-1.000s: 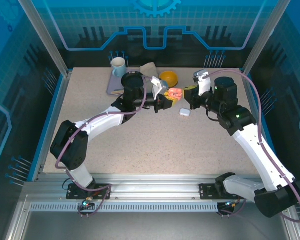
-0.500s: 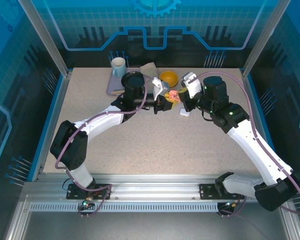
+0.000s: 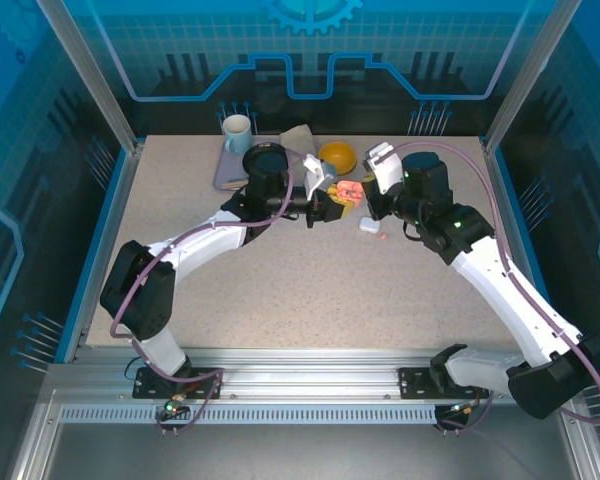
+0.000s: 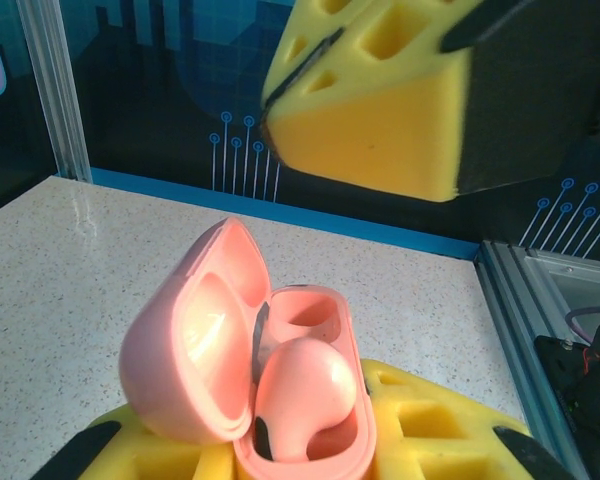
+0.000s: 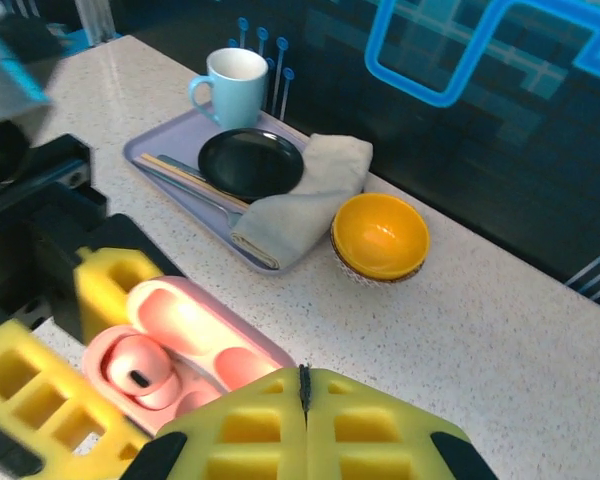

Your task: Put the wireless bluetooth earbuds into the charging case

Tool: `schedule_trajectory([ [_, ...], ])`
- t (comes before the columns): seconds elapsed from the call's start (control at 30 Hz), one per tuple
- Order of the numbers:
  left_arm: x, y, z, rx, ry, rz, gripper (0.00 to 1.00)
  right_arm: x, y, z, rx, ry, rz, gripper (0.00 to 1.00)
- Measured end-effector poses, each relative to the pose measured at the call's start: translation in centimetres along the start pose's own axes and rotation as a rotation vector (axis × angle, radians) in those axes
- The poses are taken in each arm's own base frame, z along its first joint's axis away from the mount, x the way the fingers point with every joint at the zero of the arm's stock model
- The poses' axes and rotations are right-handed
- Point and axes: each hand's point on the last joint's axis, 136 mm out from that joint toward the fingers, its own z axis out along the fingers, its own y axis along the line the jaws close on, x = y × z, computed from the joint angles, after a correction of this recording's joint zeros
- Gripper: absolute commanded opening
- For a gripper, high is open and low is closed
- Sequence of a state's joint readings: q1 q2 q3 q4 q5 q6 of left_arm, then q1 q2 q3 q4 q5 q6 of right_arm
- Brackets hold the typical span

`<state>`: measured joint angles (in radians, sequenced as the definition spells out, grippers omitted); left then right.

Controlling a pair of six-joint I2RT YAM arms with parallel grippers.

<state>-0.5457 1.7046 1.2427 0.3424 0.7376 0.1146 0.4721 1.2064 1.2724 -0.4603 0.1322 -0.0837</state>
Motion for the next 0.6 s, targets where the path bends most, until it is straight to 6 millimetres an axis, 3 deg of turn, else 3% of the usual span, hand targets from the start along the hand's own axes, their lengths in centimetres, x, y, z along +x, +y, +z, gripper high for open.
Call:
schedule_trajectory([
  [0.13, 0.2, 0.6, -0.2, -0.032, -0.012, 0.002, 0.00, 2.6, -3.3, 1.9, 0.101, 0.110, 0.182, 0.11],
  [0.23, 1.1, 1.3, -0.8, -0.074, -0.010, -0.005, 0.00, 6.8, -5.8, 3.9, 0.180, 0.223, 0.361, 0.30],
  [0.4, 1.7, 2.0, -1.5, -0.130, -0.008, -0.018, 0.00, 17.4, -7.9, 6.0, 0.286, 0.446, 0.644, 0.40],
  [0.47, 1.6, 2.0, -1.8, -0.147, -0.020, -0.020, 0.00, 20.6, -8.5, 6.4, 0.329, 0.515, 0.755, 0.45],
  [0.6, 1.3, 1.9, -2.4, -0.178, -0.042, -0.024, 0.00, 23.4, -8.8, 7.4, 0.376, 0.593, 0.853, 0.51],
])
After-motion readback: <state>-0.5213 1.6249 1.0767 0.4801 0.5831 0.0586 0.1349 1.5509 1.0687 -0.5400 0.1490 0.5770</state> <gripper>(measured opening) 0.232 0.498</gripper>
